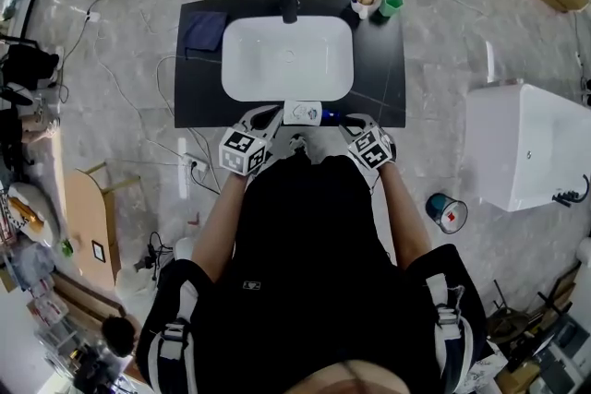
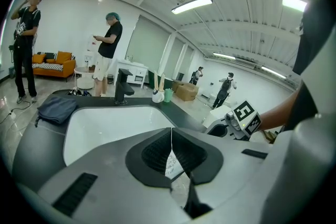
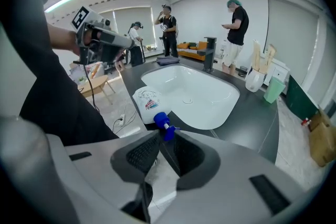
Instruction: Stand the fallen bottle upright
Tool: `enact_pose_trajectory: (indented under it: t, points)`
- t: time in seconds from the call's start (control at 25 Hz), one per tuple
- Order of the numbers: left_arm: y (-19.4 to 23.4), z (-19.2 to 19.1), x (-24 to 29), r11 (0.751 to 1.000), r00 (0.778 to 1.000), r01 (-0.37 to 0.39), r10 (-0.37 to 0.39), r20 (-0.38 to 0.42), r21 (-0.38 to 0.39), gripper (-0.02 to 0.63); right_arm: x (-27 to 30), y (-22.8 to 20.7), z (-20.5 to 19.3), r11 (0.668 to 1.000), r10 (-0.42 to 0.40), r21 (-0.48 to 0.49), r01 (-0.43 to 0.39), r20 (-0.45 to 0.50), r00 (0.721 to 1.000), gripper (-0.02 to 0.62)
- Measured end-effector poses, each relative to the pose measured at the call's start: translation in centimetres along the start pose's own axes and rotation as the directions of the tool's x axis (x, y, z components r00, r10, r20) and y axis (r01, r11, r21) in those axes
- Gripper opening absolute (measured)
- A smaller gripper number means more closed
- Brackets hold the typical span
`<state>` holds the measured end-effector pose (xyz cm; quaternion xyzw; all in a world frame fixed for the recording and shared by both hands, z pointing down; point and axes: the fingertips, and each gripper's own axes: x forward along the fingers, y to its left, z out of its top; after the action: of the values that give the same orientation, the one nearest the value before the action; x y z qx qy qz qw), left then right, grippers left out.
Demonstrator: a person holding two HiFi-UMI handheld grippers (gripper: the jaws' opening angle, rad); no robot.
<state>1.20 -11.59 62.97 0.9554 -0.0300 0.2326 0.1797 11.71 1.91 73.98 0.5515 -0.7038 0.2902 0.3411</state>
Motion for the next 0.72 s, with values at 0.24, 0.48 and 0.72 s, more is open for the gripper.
enact_pose_trajectory:
  t: [0.24, 0.48, 0.72]
  points:
    - [1.6, 0.9, -0.5, 0.998, 0.998, -0.064, 0.064, 0.008, -0.014, 0.015, 1.2, -0.7, 0.7, 0.997, 0.057, -0.059, -0.057, -0.003, 0.998, 0.161]
    - [0.8, 1.2, 0.0, 0.989, 0.990, -0.133, 0.135, 0.025, -0.064, 0.015, 1.8, -1.3, 1.0, 0.979, 0.151, -0.135, -0.153, -0.024, 0.988, 0.204]
    - [-0.4, 1.1, -0.1, 0.968, 0.973, -0.223, 0.229, 0.039, -0.116, 0.015, 2.4, -1.1, 0.5, 0.930, 0.236, -0.272, -0.247, -0.075, 0.969, 0.216]
